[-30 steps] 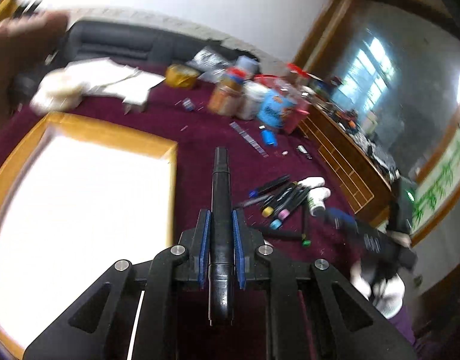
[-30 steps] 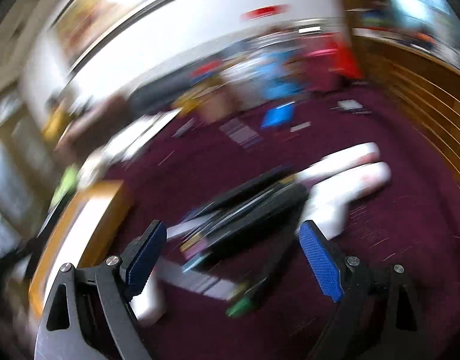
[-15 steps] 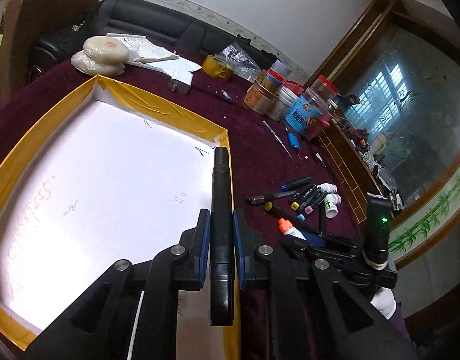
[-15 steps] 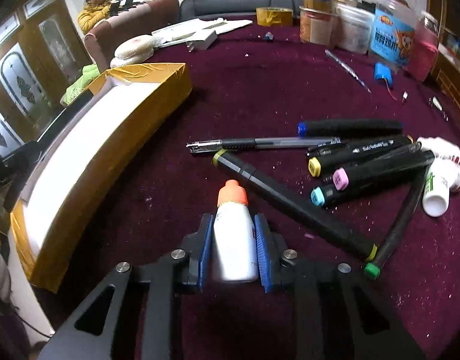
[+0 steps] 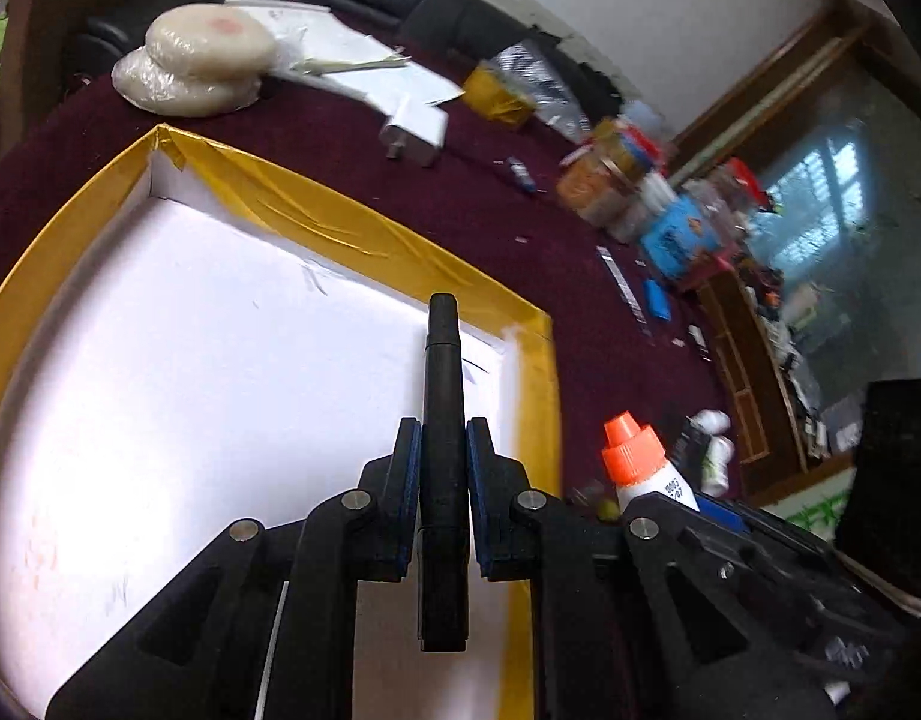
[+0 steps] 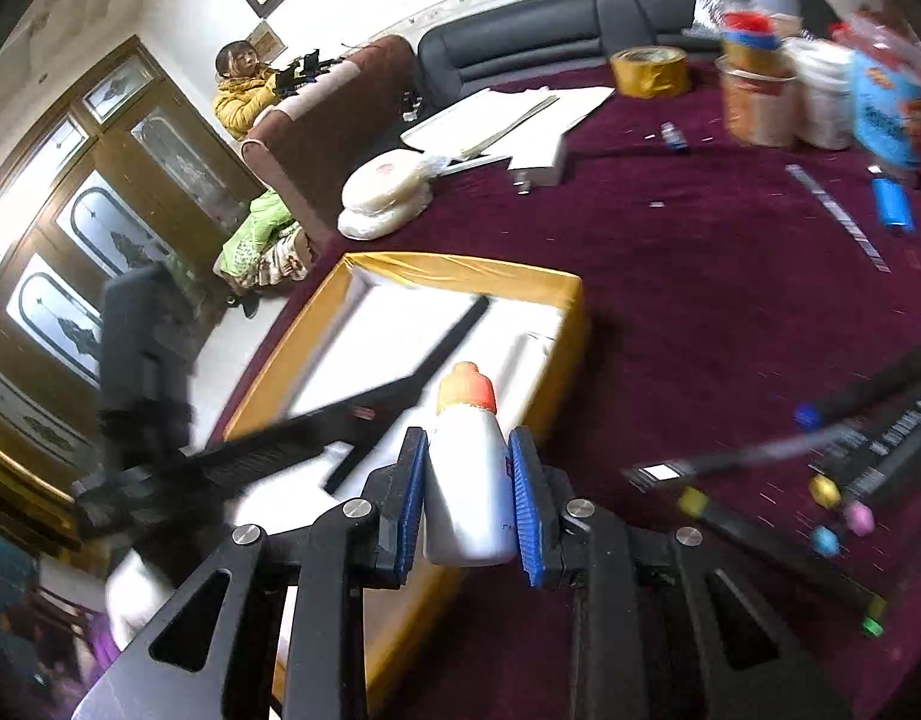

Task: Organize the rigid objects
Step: 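Carry marker and bottle into the yellow-rimmed white box and open both tools, then grasp a yellow-capped marker with the left tool while the right grasps a green-capped marker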

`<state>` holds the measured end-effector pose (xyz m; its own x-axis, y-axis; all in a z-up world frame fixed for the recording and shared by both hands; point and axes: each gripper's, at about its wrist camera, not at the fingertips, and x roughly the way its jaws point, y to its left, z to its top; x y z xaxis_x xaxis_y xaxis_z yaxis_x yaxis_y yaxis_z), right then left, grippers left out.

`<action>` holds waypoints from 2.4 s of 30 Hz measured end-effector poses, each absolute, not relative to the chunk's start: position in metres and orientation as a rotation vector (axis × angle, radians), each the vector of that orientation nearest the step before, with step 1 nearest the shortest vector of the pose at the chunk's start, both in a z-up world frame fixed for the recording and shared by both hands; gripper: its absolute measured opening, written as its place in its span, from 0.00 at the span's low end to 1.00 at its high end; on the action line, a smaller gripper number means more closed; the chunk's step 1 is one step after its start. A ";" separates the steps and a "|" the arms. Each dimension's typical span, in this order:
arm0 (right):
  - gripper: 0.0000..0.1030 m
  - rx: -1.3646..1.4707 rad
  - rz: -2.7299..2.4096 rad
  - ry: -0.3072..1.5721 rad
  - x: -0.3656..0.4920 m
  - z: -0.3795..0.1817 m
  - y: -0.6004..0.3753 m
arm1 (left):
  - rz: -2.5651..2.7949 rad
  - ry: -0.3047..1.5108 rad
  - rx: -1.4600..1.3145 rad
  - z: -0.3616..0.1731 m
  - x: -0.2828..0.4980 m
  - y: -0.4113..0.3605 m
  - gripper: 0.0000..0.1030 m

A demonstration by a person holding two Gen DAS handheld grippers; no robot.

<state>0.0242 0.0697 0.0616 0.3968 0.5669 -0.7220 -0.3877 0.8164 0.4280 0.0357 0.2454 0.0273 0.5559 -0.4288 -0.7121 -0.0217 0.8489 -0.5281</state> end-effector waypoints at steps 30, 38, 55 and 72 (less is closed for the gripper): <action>0.61 0.206 0.268 0.663 -0.003 0.099 -0.046 | -0.359 0.905 -0.476 0.079 -0.003 0.190 0.62; 0.61 0.353 0.057 0.626 -0.002 0.060 -0.163 | -0.446 0.997 -0.221 0.062 0.001 0.090 0.62; 0.61 0.454 0.121 0.661 -0.001 0.023 -0.198 | -0.604 0.942 0.576 0.016 -0.014 -0.026 0.62; 0.61 0.460 0.084 0.710 0.004 0.013 -0.201 | -0.667 1.012 0.412 0.012 -0.025 -0.016 0.36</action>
